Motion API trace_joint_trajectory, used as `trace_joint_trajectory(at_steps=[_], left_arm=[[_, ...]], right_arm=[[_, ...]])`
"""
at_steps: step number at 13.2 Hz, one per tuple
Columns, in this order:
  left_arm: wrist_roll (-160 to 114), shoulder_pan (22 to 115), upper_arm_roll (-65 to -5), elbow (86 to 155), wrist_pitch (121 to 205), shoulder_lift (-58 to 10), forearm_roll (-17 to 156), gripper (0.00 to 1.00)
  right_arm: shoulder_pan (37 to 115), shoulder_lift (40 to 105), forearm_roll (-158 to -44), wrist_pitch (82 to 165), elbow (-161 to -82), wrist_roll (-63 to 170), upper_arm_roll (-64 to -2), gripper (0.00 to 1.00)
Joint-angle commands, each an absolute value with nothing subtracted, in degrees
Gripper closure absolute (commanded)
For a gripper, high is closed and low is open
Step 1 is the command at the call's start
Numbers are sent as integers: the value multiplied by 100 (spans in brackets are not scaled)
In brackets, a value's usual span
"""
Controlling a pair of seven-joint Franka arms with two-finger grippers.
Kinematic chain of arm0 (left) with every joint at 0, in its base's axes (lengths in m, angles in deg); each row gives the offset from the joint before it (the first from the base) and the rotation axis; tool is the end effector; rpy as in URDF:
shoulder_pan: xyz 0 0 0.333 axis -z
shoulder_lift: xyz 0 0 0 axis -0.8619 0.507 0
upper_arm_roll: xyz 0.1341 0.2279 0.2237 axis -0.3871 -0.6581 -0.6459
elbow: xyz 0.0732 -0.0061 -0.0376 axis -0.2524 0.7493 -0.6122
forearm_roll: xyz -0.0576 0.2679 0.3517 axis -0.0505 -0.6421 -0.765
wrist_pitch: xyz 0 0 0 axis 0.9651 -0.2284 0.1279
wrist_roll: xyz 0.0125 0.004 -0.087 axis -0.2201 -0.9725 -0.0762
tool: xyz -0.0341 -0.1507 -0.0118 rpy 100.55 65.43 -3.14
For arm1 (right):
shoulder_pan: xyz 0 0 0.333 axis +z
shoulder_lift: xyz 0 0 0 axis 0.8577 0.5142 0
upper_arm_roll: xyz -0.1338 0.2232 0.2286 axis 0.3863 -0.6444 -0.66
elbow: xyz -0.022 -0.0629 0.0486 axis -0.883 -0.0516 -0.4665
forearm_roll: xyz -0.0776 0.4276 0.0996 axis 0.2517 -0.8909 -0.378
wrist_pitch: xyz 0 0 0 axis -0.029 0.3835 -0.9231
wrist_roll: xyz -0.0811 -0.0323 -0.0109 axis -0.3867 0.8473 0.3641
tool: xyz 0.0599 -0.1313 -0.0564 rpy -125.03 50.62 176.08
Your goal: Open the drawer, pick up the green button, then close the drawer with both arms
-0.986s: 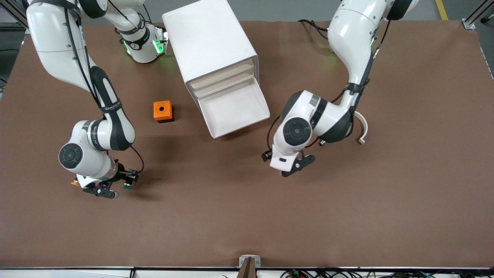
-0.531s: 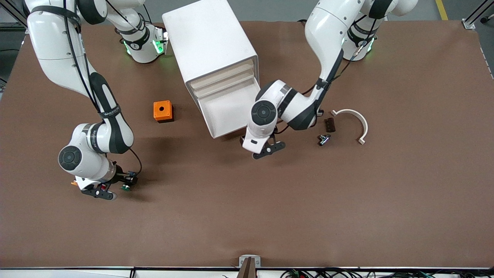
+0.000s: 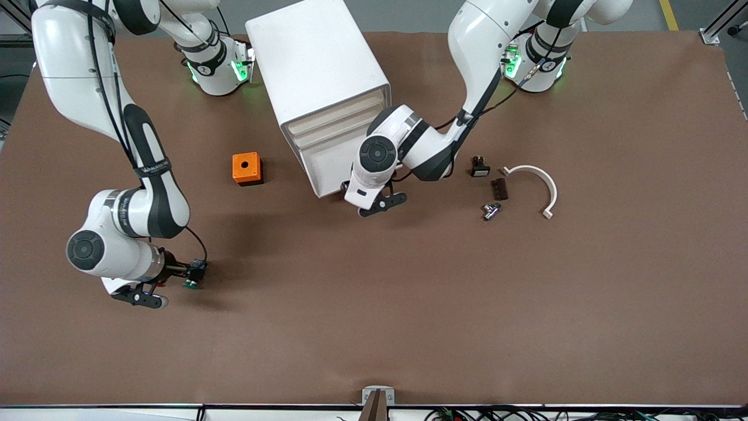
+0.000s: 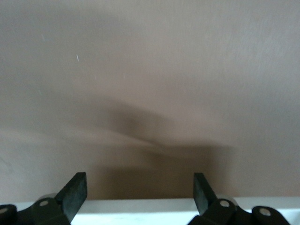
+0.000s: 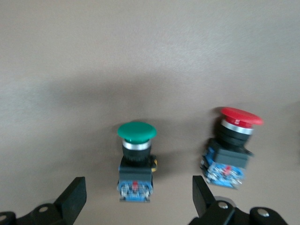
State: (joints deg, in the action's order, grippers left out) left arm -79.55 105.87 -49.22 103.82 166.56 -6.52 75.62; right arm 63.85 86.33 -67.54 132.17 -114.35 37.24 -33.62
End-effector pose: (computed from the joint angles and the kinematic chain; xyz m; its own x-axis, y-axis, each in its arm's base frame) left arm 0.4798 -0.6058 0.1761 0.8910 0.3530 -0.2855 0.3705 -0.9288 0.0081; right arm 0.7435 0.0104 0.1846 0.9733 -0.2141 -0.0824 -0.2131 -0.9768 0.0207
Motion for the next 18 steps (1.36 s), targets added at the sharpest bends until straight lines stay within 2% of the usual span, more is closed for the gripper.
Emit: trace_joint_trajectory(at_steps=[1, 6, 9, 11, 14, 18], left_arm=[[-8336, 10638, -4621, 10593, 16727, -811, 7672, 0], [-8732, 10647, -4102, 10689, 16692, -811, 7681, 0], [-8934, 10638, -3890, 10742, 16692, -785, 7681, 0], [-8952, 10629, -3864, 10839, 16692, -811, 7681, 0], [-9022, 10437, -3916, 10813, 16683, -872, 7654, 0], [-8987, 9375, -3969, 10795, 16508, -1232, 6990, 0]], right_arm=[[6249, 8106, -6579, 12588, -11393, 3809, -3434, 0], [6126, 7894, -6614, 10567, -10199, 3862, -3443, 0], [6064, 7596, -6579, 10354, -10074, 4668, -3435, 0], [6038, 7560, -6561, 9917, -9943, 4697, -3417, 0], [5994, 7560, -6535, 9151, -9118, 4680, -3277, 0], [6037, 7472, -6421, 9141, -8984, 4654, -3259, 0]])
